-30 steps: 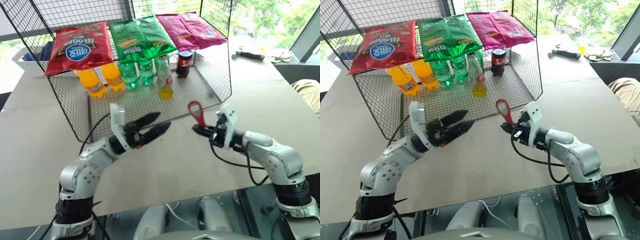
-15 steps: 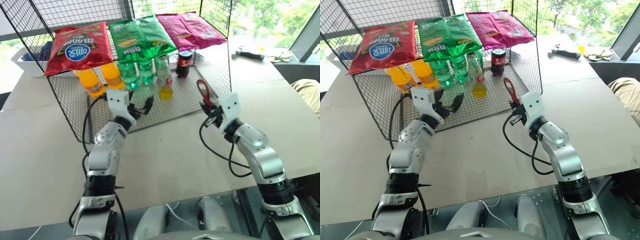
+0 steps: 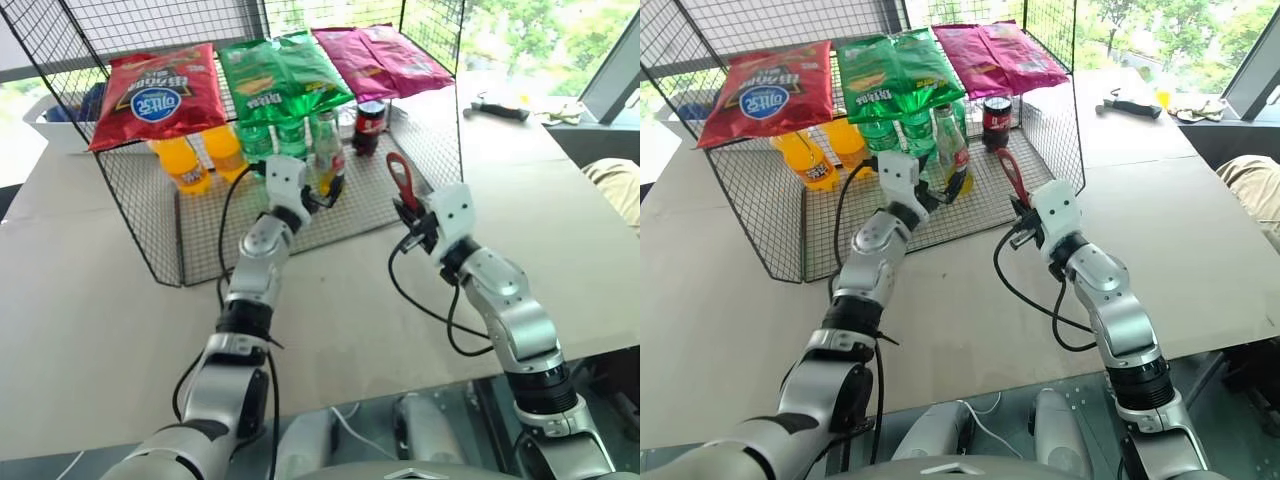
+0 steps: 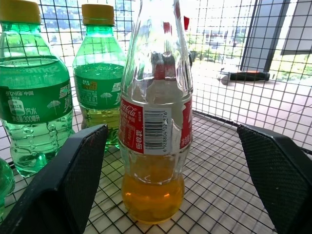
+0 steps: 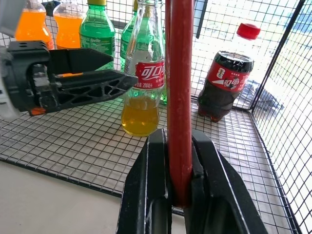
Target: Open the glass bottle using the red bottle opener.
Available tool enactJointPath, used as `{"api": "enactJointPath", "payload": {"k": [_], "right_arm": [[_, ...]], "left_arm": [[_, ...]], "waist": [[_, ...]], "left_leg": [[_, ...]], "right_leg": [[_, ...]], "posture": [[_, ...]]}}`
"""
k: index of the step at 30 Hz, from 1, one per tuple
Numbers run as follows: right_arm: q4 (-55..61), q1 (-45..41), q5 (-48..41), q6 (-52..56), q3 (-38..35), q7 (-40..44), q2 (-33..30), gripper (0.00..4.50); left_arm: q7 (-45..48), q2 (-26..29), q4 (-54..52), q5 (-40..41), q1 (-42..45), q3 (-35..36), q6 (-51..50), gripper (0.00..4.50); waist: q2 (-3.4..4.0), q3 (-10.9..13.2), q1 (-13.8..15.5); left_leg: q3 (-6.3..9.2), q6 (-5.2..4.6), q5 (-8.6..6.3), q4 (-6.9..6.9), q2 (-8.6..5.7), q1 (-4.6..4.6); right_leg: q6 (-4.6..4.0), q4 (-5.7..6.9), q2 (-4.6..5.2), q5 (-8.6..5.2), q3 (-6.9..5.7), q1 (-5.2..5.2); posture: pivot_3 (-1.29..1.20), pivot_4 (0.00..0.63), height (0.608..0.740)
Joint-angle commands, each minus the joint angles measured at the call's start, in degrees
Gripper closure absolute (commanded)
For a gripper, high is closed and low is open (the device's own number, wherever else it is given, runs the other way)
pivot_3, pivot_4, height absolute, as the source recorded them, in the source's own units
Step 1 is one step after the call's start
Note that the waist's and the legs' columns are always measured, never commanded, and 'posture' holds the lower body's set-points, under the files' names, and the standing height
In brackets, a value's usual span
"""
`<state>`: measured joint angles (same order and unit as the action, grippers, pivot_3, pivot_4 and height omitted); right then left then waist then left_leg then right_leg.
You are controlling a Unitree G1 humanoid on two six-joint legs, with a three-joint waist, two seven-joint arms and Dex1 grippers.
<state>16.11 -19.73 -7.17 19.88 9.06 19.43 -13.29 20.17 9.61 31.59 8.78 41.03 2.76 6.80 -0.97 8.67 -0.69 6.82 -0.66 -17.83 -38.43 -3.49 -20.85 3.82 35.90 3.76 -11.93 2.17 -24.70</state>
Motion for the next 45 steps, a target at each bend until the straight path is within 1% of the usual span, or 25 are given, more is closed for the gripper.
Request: {"api": "enactJointPath", "payload": {"k": [1, 8, 17, 24, 33, 36, 38, 39, 43, 45], "right_arm": [[3.6, 0.3, 0.3, -0.1, -0.8, -0.7, 0.2, 4.50], [4.7, 0.9, 1.0, 0.5, -0.5, -1.0, 0.2, 4.50], [6.6, 1.4, 2.2, 0.9, -0.1, -0.9, -0.3, 4.50], [7.2, 1.3, 2.8, 1.4, -0.3, -1.2, 0.0, 4.50], [7.3, 1.3, 3.3, 1.4, -0.2, -1.4, 0.3, 4.50], [7.3, 1.4, 3.4, 1.3, -0.2, -1.5, 0.4, 4.50], [7.2, 1.4, 3.5, 1.1, -0.2, -1.5, 0.5, 4.50], [7.2, 1.4, 3.5, 1.0, -0.1, -1.5, 0.5, 4.50], [6.8, 1.1, 3.6, 0.7, -0.3, -1.4, 0.6, 4.50], [6.7, 1.1, 3.7, 0.6, -0.4, -1.5, 0.7, 4.50]], "left_arm": [[-1.8, -0.8, 5.3, -1.7, 4.5, 0.4, 5.4, 0.10], [-4.7, -2.4, 17.1, -3.5, 10.8, 0.7, 10.7, 0.10], [-10.2, -3.7, 29.7, -4.7, 18.6, 1.9, 14.5, 0.10], [-11.7, -4.3, 35.7, -5.6, 22.4, 2.3, 14.9, 0.10], [-13.2, -3.9, 39.6, -6.7, 25.5, 2.8, 13.4, 0.10], [-12.2, -4.2, 40.0, -6.3, 25.8, 3.4, 13.4, 0.84], [-12.1, -4.3, 40.1, -6.6, 25.8, 3.2, 13.4, 1.66], [-12.3, -4.2, 40.2, -7.0, 25.7, 3.2, 13.4, 1.95], [-11.8, -4.1, 40.0, -6.8, 25.3, 3.9, 12.9, 1.90], [-9.3, -4.3, 39.1, -5.6, 24.8, 4.6, 12.7, 1.90]], "waist": [[0.00, 0.0, 0.0], [0.00, 0.0, -0.1], [-0.01, 0.0, -0.1], [-0.02, 0.0, -0.2], [-0.02, 0.0, -0.3], [-0.02, 0.0, -0.3], [-0.02, 0.0, -0.2], [-0.02, 0.0, -0.2], [-0.03, 0.0, -0.3], [-0.03, 0.0, -0.3]], "left_leg": [[0.00, 0.00, 0.00, 0.00, -0.01, -0.01], [0.00, -0.01, 0.00, 0.00, -0.03, -0.01], [0.00, -0.01, 0.00, -0.02, -0.06, -0.02], [0.00, -0.01, 0.00, -0.03, -0.08, -0.01], [0.00, -0.02, 0.00, -0.05, -0.09, -0.02], [0.00, -0.01, 0.00, -0.05, -0.09, -0.02], [0.00, -0.01, 0.00, -0.05, -0.09, -0.02], [0.00, -0.01, 0.00, -0.05, -0.09, -0.02], [0.00, -0.01, 0.00, -0.07, -0.10, -0.01], [0.00, -0.01, 0.00, -0.07, -0.09, -0.01]], "right_leg": [[0.00, -0.01, 0.01, 0.00, 0.00, 0.00], [0.00, 0.00, 0.02, 0.00, 0.00, -0.01], [0.01, 0.01, 0.02, 0.00, 0.00, -0.01], [0.01, 0.04, 0.02, 0.00, 0.00, -0.01], [0.01, 0.05, 0.02, 0.00, 0.00, -0.01], [0.01, 0.05, 0.02, 0.00, 0.00, -0.01], [0.01, 0.05, 0.02, 0.00, 0.00, -0.01], [0.01, 0.06, 0.02, 0.00, 0.00, -0.01], [0.01, 0.07, 0.02, 0.00, 0.00, -0.01], [0.01, 0.08, 0.02, 0.00, 0.00, -0.01]], "posture": [[0.00, 0.150, 0.740], [0.00, 0.150, 0.740], [0.00, 0.150, 0.740], [0.00, 0.150, 0.740], [0.00, 0.150, 0.740], [0.00, 0.150, 0.740], [0.00, 0.150, 0.740], [0.00, 0.150, 0.740], [0.00, 0.150, 0.740], [0.00, 0.150, 0.740]]}}
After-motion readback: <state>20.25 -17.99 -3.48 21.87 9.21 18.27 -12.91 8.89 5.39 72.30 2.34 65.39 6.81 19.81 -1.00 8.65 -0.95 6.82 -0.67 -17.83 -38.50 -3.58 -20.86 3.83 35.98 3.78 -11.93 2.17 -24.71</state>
